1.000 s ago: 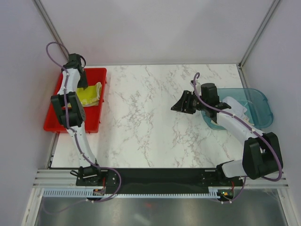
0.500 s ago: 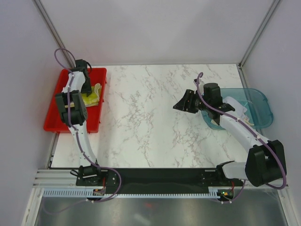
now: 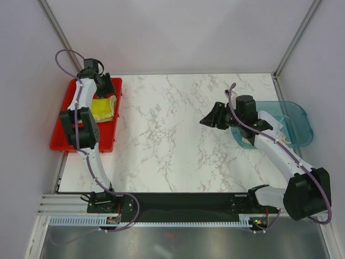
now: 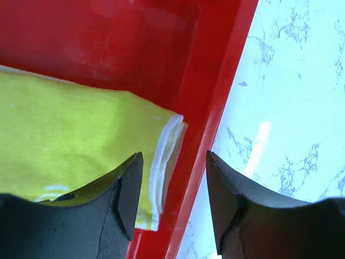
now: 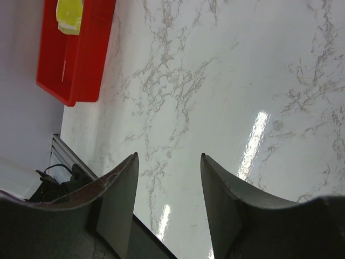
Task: Fold and stack the towels
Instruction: Neatly place the folded towel into the bin
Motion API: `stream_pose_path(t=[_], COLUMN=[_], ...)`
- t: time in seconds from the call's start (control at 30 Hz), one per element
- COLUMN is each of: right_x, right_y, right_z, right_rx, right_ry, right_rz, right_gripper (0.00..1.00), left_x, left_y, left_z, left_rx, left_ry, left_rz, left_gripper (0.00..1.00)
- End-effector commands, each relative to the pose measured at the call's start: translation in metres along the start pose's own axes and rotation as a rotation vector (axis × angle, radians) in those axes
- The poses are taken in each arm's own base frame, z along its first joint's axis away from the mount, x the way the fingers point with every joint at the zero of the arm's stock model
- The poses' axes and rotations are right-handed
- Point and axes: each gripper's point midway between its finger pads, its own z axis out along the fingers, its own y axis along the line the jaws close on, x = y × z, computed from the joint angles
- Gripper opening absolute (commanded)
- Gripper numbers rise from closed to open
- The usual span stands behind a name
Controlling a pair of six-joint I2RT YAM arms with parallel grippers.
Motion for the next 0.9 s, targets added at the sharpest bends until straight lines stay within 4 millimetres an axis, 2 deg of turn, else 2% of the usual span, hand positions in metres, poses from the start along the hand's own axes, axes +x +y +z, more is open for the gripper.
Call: stream_pose_path(t=[0.0, 0.17, 0.37, 0.47, 0.53, 0.57, 0.6, 0.63, 0.67, 0.7, 0.77, 0.83, 0.87], right_x=[-0.021, -0.019, -0.021, -0.023, -0.022, -0.022, -0.022, -0.022, -0.022, -0.023, -0.023, -0.023, -0.023], right_y=[0.019, 0.017, 0.018, 0.020, 0.023, 0.022, 0.024, 0.027, 0.026, 0.028, 0.030, 0.031, 0.030], right_z=[-0.013, -0.015, -0.017, -0.020, -0.022, -0.023, -0.025, -0.028, -0.029, -0.031, -0.034, -0.035, -0.034], right_rx=[-0.025, -0.016, -0.016, -0.018, -0.021, -0.020, -0.024, -0.029, -0.027, -0.029, -0.031, -0.032, -0.032], right_ry=[-0.073, -0.076, -0.082, -0.093, -0.095, -0.098, -0.099, -0.103, -0.106, -0.112, -0.120, -0.122, -0.119], right_rz=[-0.062, -0.064, -0.067, -0.064, -0.059, -0.059, -0.058, -0.058, -0.060, -0.061, -0.062, -0.063, -0.061], right_gripper=[0.58, 0.58, 0.58, 0.58, 0.58, 0.58, 0.58, 0.58, 0.58, 0.58, 0.58, 0.58, 0.58], left_x=[0.007, 0.003, -0.018, -0.015, -0.012, -0.017, -0.009, -0.010, -0.010, -0.008, -0.005, 0.002, 0.006], left_y=[-0.015, -0.025, -0.048, -0.039, -0.020, -0.015, 0.000, 0.007, 0.014, 0.025, 0.027, 0.015, 0.015], left_z=[0.019, 0.021, -0.007, -0.015, -0.019, -0.030, -0.026, -0.028, -0.030, -0.031, -0.025, -0.012, -0.007], left_rx=[0.070, 0.126, 0.246, 0.205, 0.100, 0.070, -0.008, -0.046, -0.087, -0.137, -0.136, -0.068, -0.070], left_ry=[0.026, 0.015, -0.050, -0.049, -0.072, -0.103, -0.104, -0.119, -0.132, -0.139, -0.138, -0.107, -0.095], left_rz=[-0.083, -0.096, -0.091, -0.115, -0.138, -0.141, -0.148, -0.144, -0.146, -0.149, -0.141, -0.133, -0.137], left_gripper=[0.58, 0.58, 0.61, 0.60, 0.59, 0.55, 0.49, 0.37, 0.18, 0.12, 0.02, 0.02, 0.02])
